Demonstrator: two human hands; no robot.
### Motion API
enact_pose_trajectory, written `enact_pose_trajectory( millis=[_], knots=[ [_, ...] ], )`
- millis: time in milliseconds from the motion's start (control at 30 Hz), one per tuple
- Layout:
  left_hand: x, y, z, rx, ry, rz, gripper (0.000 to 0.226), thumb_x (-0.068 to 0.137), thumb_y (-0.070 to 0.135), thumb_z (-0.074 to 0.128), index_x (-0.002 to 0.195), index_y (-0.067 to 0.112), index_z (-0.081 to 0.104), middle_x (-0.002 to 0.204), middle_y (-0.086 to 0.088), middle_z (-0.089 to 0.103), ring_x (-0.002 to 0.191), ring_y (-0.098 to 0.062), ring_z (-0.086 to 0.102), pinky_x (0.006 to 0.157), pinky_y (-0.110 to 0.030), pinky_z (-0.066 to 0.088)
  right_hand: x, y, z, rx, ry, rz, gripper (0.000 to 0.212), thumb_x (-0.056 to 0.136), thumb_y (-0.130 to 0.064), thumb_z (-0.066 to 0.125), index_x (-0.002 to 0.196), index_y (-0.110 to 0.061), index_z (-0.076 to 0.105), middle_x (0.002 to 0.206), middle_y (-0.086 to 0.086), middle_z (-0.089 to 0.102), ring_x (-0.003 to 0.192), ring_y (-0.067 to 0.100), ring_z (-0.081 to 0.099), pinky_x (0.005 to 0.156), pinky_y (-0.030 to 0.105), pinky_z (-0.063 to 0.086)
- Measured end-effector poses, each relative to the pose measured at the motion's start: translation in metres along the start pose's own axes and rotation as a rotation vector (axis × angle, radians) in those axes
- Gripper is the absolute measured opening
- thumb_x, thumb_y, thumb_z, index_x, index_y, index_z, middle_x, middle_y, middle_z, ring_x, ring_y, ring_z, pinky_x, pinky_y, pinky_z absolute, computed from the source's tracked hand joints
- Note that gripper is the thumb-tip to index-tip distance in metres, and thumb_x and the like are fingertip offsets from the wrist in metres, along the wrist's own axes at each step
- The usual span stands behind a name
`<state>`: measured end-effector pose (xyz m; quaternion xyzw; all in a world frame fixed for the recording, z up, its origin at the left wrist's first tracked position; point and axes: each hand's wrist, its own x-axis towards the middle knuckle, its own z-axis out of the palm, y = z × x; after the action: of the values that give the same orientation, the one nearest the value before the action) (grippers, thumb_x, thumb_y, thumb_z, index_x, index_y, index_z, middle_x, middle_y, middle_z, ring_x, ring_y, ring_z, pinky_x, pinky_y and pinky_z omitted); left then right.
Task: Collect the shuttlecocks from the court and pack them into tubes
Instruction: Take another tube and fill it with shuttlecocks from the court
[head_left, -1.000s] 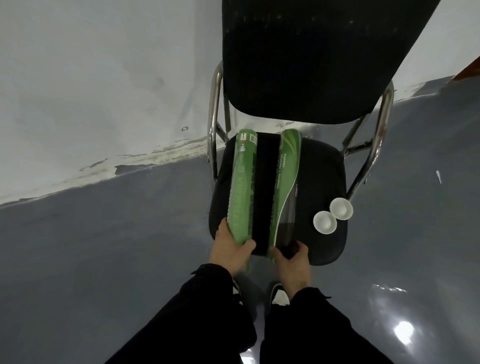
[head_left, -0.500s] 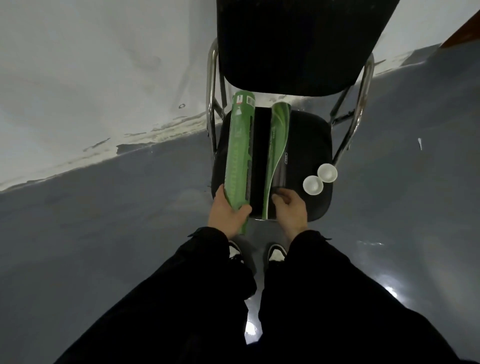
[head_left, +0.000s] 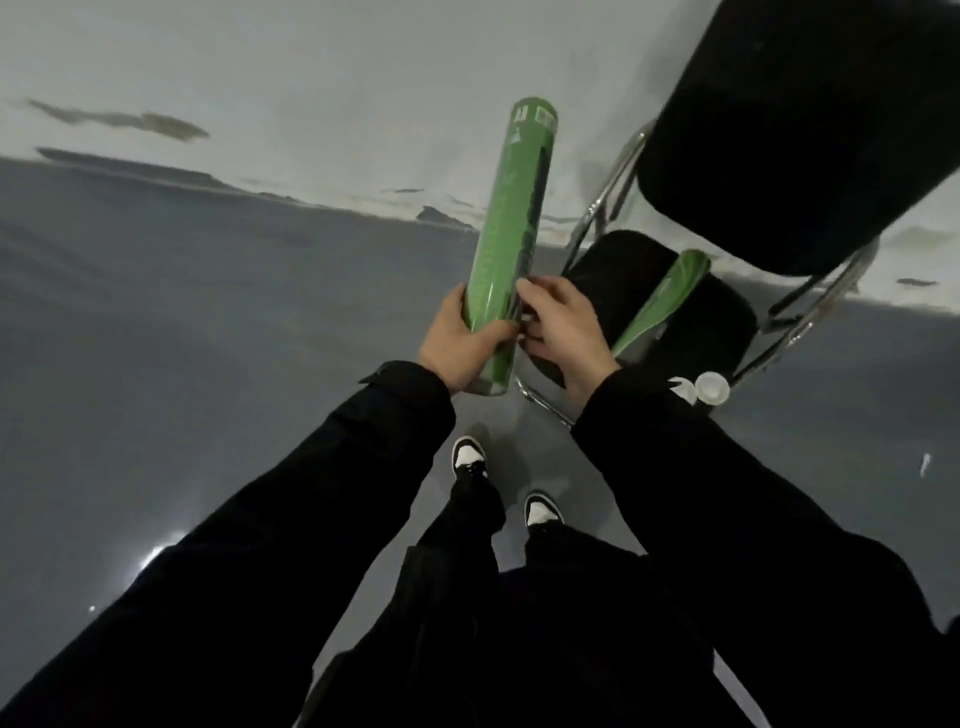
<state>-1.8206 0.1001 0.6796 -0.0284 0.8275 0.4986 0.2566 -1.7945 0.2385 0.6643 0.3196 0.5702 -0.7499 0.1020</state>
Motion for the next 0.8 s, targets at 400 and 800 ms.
enact_pose_trajectory(
  millis=[400, 800],
  knots=[
    [-0.228, -0.082, -0.159, -0.762, 0.322, -0.215, 0.030, 0.102, 0.037, 0.059, 0.120, 0.016, 0.069, 0.112, -0.009, 0.076, 0.096, -0.023, 0.072, 0.082, -0.035, 0.058, -0.136, 0.037, 0.210, -0.346, -0.504, 0.086, 0.059, 0.088, -0.045, 0.073, 0.137, -0.027, 0.045, 0.118, 0.003, 0.070, 0.100, 0.023, 0.073, 0.083, 0.045, 0.063],
    [-0.579, -0.346, -0.245, -1.054, 1.102, -0.380, 0.037, 0.105, 0.006, 0.046, 0.140, 0.016, 0.055, 0.124, -0.006, 0.066, 0.098, -0.024, 0.065, 0.083, -0.036, 0.057, -0.426, 0.292, 0.411, -0.645, -1.205, 0.722, 0.054, 0.095, -0.049, 0.063, 0.133, -0.010, 0.066, 0.115, 0.015, 0.065, 0.094, 0.025, 0.064, 0.076, 0.036, 0.057]
  ],
)
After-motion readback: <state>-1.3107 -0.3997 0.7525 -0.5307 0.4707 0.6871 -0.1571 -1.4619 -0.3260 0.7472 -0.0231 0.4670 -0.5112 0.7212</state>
